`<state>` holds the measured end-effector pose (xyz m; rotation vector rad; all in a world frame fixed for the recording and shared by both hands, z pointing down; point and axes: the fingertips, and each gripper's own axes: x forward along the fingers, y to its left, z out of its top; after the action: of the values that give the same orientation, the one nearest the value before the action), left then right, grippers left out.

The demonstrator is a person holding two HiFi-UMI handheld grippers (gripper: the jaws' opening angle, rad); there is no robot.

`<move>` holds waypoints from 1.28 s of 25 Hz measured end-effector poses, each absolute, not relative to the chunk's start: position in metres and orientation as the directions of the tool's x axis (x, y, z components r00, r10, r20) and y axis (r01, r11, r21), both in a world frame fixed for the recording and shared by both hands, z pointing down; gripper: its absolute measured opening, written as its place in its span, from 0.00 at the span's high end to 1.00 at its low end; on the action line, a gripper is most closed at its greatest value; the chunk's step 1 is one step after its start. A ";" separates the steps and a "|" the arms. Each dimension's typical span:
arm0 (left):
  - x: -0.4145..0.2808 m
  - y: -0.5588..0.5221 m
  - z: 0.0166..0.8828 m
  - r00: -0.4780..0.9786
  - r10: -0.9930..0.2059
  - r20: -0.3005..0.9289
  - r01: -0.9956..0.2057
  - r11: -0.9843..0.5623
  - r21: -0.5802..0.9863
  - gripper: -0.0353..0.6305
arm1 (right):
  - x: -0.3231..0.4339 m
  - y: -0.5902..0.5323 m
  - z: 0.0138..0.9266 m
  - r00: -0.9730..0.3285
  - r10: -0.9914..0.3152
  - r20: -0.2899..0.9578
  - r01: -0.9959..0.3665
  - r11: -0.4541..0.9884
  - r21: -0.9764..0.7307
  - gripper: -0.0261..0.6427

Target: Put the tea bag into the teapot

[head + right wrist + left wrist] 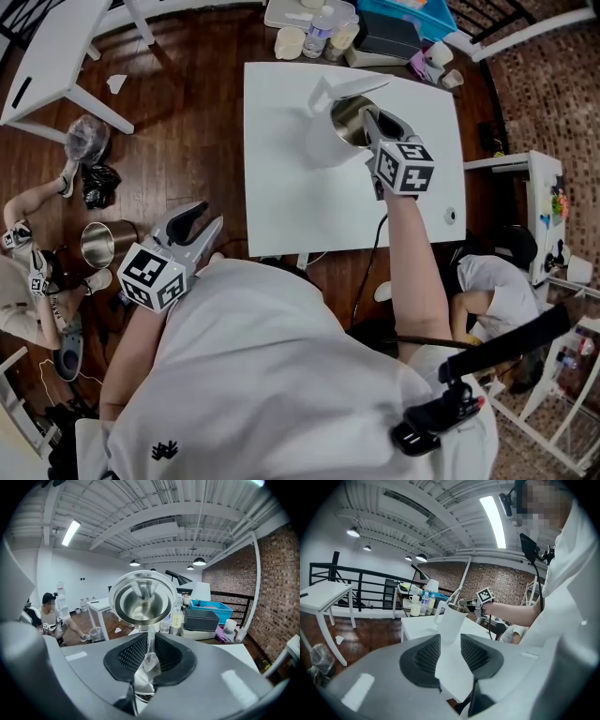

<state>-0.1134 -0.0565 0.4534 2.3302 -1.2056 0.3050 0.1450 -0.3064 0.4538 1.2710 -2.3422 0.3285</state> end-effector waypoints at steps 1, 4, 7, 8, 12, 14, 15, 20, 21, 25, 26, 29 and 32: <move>-0.113 -0.057 0.453 0.585 -0.699 0.410 -0.811 -0.488 0.323 0.74 | 0.145 -0.307 0.453 -0.474 -0.730 0.491 -0.837 0.547 0.004 0.87; -0.112 -0.057 0.454 0.587 -0.698 0.411 -0.809 -0.490 0.323 0.74 | 0.143 -0.307 0.451 -0.482 -0.733 0.480 -0.836 0.548 -0.003 0.82; -0.111 -0.057 0.454 0.589 -0.696 0.410 -0.808 -0.492 0.324 0.74 | 0.143 -0.306 0.450 -0.487 -0.733 0.474 -0.835 0.550 -0.007 0.80; -0.111 -0.057 0.454 0.589 -0.696 0.411 -0.807 -0.493 0.325 0.74 | 0.144 -0.305 0.450 -0.490 -0.733 0.472 -0.834 0.552 -0.008 0.79; -0.109 -0.057 0.455 0.591 -0.695 0.409 -0.807 -0.494 0.325 0.74 | 0.145 -0.304 0.450 -0.490 -0.733 0.472 -0.833 0.553 -0.006 0.79; -0.109 -0.056 0.454 0.591 -0.695 0.409 -0.806 -0.495 0.325 0.74 | 0.146 -0.303 0.450 -0.487 -0.734 0.474 -0.835 0.551 -0.006 0.80; -0.109 -0.056 0.454 0.592 -0.694 0.409 -0.806 -0.495 0.325 0.74 | 0.146 -0.302 0.449 -0.486 -0.735 0.474 -0.836 0.549 -0.006 0.80; -0.107 -0.055 0.454 0.604 -0.685 0.407 -0.796 -0.506 0.331 0.74 | 0.146 -0.299 0.443 -0.480 -0.741 0.469 -0.841 0.541 -0.007 0.80; -0.107 -0.055 0.454 0.608 -0.682 0.406 -0.794 -0.510 0.332 0.74 | 0.146 -0.298 0.442 -0.479 -0.743 0.468 -0.843 0.538 -0.008 0.80; -0.106 -0.054 0.456 0.621 -0.670 0.406 -0.783 -0.524 0.334 0.74 | 0.147 -0.288 0.438 -0.471 -0.750 0.464 -0.849 0.529 -0.007 0.80; -0.106 -0.054 0.456 0.627 -0.665 0.405 -0.779 -0.531 0.334 0.74 | 0.148 -0.285 0.436 -0.468 -0.754 0.462 -0.851 0.525 -0.006 0.80; -0.104 -0.054 0.457 0.653 -0.643 0.400 -0.757 -0.562 0.333 0.74 | 0.150 -0.271 0.426 -0.455 -0.769 0.448 -0.863 0.506 -0.008 0.80; -0.106 -0.050 0.457 0.676 -0.621 0.397 -0.737 -0.587 0.335 0.74 | 0.149 -0.253 0.413 -0.443 -0.789 0.426 -0.874 0.486 -0.007 0.80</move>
<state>-0.1057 -0.0498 0.4571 2.4139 -1.0514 0.3274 0.1494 -0.2527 0.4131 1.3905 -2.3697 0.3193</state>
